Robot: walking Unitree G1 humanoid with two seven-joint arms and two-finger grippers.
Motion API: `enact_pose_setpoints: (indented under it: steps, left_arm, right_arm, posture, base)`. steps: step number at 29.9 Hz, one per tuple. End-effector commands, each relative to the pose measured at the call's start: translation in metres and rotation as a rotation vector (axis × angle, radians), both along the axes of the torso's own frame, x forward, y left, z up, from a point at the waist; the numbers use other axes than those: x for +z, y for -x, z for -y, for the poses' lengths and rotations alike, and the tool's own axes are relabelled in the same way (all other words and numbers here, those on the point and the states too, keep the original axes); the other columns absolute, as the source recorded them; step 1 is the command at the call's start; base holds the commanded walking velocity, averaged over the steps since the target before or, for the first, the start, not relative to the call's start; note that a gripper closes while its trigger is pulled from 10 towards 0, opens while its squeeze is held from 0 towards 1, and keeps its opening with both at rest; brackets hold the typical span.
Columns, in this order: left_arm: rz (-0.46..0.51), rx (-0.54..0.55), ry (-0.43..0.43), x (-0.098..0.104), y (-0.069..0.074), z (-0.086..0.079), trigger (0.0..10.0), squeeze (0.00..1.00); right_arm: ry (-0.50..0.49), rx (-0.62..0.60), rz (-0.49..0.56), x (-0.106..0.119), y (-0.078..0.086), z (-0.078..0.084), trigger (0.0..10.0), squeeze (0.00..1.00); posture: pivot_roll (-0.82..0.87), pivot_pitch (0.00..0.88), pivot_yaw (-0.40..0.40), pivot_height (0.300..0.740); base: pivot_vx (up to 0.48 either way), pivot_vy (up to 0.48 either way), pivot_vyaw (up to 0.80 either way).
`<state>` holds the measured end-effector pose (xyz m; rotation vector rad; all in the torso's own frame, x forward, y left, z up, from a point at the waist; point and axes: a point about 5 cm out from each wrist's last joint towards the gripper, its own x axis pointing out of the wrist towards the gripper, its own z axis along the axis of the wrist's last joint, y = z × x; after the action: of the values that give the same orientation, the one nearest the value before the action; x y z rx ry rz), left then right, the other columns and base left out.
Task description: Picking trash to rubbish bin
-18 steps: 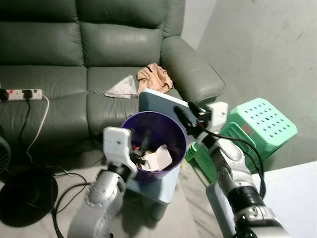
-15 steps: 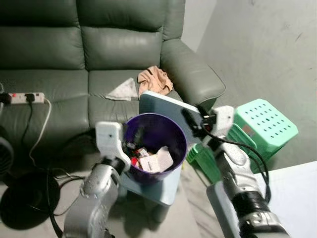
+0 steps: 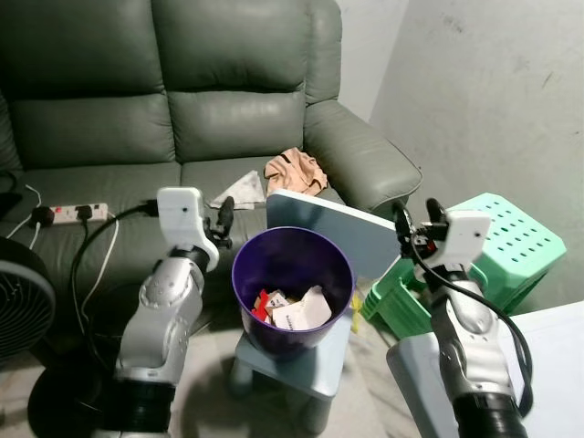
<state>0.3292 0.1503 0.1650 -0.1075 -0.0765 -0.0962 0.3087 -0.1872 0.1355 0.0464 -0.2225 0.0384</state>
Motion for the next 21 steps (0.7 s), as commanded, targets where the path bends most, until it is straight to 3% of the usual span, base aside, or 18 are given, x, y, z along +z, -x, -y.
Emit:
enact_pose_setpoints:
  steps: [1,6,12,21]
  left_arm:
    - [0.015,-0.005,-0.001,-0.001,-0.004,0.0,10.0,0.0]
    - [0.018,0.002,0.018,-0.002,-0.013,-0.016,10.0,0.0]
    - [0.03,0.028,0.016,0.0,-0.021,-0.026,10.0,0.0]
    - [0.055,-0.016,0.015,-0.001,-0.028,-0.017,10.0,0.0]
  right_arm:
    - [0.007,-0.052,0.009,0.005,0.004,0.009,10.0,0.0]
    - [0.01,-0.113,-0.064,-0.004,0.009,0.014,10.0,0.0]
    - [0.024,-0.149,-0.071,-0.004,0.01,0.016,10.0,0.0]
    - [0.04,-0.139,-0.09,-0.007,0.014,0.005,10.0,0.0]
  posture:
    - [-0.04,0.0,-0.06,0.74]
    - [-0.06,0.0,-0.037,0.74]
    - [-0.08,0.0,-0.021,0.74]
    - [-0.1,0.0,-0.012,0.74]
  base:
    - [0.0,0.0,0.0]
    - [0.0,0.0,0.0]
    - [0.0,0.0,-0.74]
    - [0.0,0.0,-0.78]
